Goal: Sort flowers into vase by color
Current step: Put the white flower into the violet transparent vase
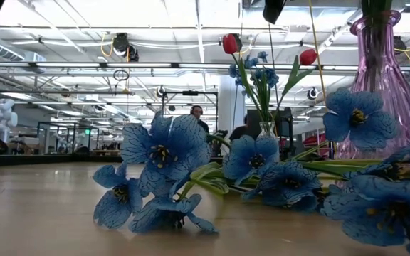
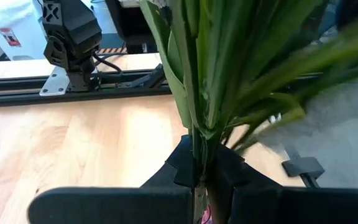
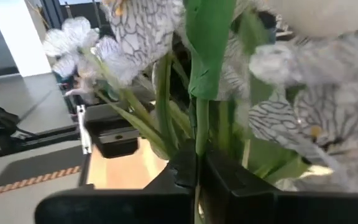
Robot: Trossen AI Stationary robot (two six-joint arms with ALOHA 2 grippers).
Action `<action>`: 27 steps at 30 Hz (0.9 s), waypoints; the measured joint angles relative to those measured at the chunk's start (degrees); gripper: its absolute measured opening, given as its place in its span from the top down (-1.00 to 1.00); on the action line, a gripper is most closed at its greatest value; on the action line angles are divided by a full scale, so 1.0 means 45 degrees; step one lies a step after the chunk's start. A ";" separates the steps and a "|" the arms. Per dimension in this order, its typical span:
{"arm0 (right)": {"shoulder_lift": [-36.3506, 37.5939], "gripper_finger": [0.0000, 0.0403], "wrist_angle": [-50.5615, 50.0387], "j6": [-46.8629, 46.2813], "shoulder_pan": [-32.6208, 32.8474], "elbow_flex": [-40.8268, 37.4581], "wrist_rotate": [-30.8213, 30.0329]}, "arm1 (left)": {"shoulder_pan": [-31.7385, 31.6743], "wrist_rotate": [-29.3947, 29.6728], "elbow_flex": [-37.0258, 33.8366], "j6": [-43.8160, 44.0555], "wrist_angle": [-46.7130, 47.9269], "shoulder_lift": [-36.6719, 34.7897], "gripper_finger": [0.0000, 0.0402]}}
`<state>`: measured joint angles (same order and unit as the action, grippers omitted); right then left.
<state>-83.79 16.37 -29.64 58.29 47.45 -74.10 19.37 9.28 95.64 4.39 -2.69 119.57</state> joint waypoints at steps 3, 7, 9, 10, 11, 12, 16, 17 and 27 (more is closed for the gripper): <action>0.0045 0.99 0.0048 0.0560 -0.0061 -0.0002 -0.0096 | 0.0035 0.0044 0.0000 -0.0002 0.0024 -0.0005 0.93; -0.0047 0.99 -0.0370 0.0045 -0.0283 0.0002 0.0205 | 0.0030 0.0044 -0.0001 -0.0002 0.0116 -0.0010 0.93; -0.0058 0.99 -0.0377 -0.0252 -0.0300 0.0002 0.0243 | 0.0030 0.0044 -0.0009 -0.0002 0.0133 -0.0010 0.93; -0.0054 0.99 -0.0380 -0.0265 -0.0296 0.0002 0.0299 | 0.0034 0.0039 -0.0010 -0.0002 0.0129 -0.0010 0.93; -0.0058 0.99 -0.0399 -0.0263 -0.0294 0.0002 0.0452 | 0.0052 0.0042 -0.0010 -0.0007 0.0125 -0.0010 0.93; -0.0053 0.99 -0.0430 -0.0287 -0.0296 0.0004 0.0668 | 0.0065 0.0039 -0.0010 -0.0007 0.0122 -0.0010 0.93; -0.0029 0.99 -0.1295 -0.1281 -0.0372 0.0041 0.1358 | 0.0073 0.0039 -0.0015 0.0295 0.0169 -0.0010 0.93; -0.0025 0.99 -0.1599 -0.1687 -0.0380 0.0053 0.1372 | 0.0073 0.0039 -0.0015 0.0323 0.0187 -0.0010 0.93; -0.0024 0.98 -0.2480 -0.2383 -0.0476 0.0051 0.1751 | 0.0069 0.0039 -0.0019 0.0386 0.0187 -0.0005 0.93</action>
<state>-83.90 5.21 -40.36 56.15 47.68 -66.22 19.68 9.45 95.55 6.13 -1.85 119.55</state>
